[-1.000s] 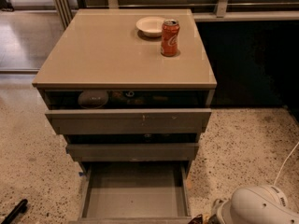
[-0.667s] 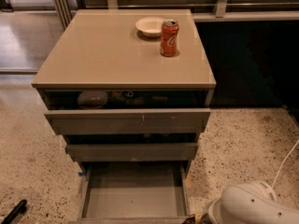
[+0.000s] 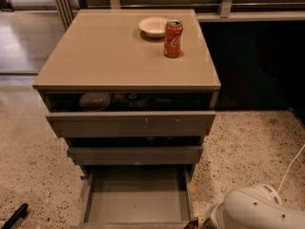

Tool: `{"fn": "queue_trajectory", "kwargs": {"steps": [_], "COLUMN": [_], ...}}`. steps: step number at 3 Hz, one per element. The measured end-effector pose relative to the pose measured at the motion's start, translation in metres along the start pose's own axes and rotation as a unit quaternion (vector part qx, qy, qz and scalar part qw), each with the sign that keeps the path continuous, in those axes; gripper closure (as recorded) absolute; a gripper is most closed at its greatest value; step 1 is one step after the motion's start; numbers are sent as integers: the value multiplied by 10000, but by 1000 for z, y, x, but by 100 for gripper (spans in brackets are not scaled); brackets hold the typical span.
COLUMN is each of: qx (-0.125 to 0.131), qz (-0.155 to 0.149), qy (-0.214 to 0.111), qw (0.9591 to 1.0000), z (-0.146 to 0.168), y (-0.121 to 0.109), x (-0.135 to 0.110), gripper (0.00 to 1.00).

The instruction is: Place brown chip bag into bottom drawer

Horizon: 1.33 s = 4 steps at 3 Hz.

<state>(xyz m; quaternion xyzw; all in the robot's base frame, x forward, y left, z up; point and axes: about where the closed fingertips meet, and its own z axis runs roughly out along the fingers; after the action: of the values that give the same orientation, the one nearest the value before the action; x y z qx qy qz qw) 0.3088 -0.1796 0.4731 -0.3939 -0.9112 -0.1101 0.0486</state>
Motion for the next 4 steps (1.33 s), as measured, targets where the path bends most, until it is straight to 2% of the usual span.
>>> {"fn": "queue_trajectory", "kwargs": {"steps": [1,2,3,4], "qx": [16,-39,-172,-173], "qz": [54,103,220,248], "qy": [15,-157,-472,-493], "qw": [10000,9998,9985,9983], "z": [4,-9,-49,-51], "y": [-7,19,52,44], "x": [-4,-23,-54,-57], "gripper": [100,100,100,100]}}
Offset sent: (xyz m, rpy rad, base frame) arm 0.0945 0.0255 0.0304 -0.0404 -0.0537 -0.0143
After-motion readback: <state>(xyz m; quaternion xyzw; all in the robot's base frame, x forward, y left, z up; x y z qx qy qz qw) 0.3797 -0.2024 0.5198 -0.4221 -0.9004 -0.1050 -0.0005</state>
